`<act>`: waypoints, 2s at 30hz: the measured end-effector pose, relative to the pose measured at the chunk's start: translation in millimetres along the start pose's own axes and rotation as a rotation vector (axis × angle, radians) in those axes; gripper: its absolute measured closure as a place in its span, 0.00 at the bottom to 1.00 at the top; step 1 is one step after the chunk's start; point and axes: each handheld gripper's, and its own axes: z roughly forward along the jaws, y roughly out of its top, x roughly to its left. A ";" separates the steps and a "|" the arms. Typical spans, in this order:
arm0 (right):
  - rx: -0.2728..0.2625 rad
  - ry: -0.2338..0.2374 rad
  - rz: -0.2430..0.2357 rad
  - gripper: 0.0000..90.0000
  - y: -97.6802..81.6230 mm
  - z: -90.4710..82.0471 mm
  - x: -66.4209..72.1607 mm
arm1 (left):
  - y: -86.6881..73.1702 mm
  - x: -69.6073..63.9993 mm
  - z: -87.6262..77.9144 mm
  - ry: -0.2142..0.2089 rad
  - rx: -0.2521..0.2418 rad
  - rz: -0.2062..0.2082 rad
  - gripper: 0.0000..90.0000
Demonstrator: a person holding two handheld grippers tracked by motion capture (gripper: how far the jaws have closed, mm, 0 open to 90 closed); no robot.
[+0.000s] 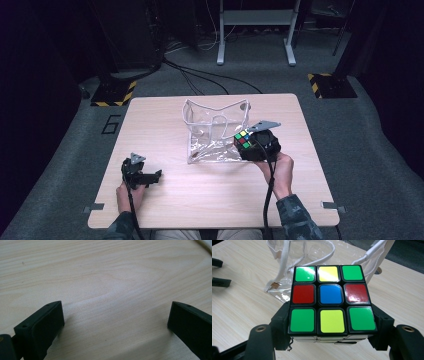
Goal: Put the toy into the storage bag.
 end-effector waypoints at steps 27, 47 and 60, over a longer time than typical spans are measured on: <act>-0.057 -0.027 -0.049 0.37 50.2 -12.7 -6.5 | 0.0 0.2 -0.5 -0.002 0.007 0.004 0.01; -0.047 -0.019 -0.073 0.37 85.3 14.2 -8.3 | -0.1 -0.3 0.1 -0.001 -0.001 -0.006 0.01; -0.021 0.000 -0.064 0.37 91.2 37.6 -12.0 | 0.0 -0.2 0.1 -0.002 0.000 -0.004 0.01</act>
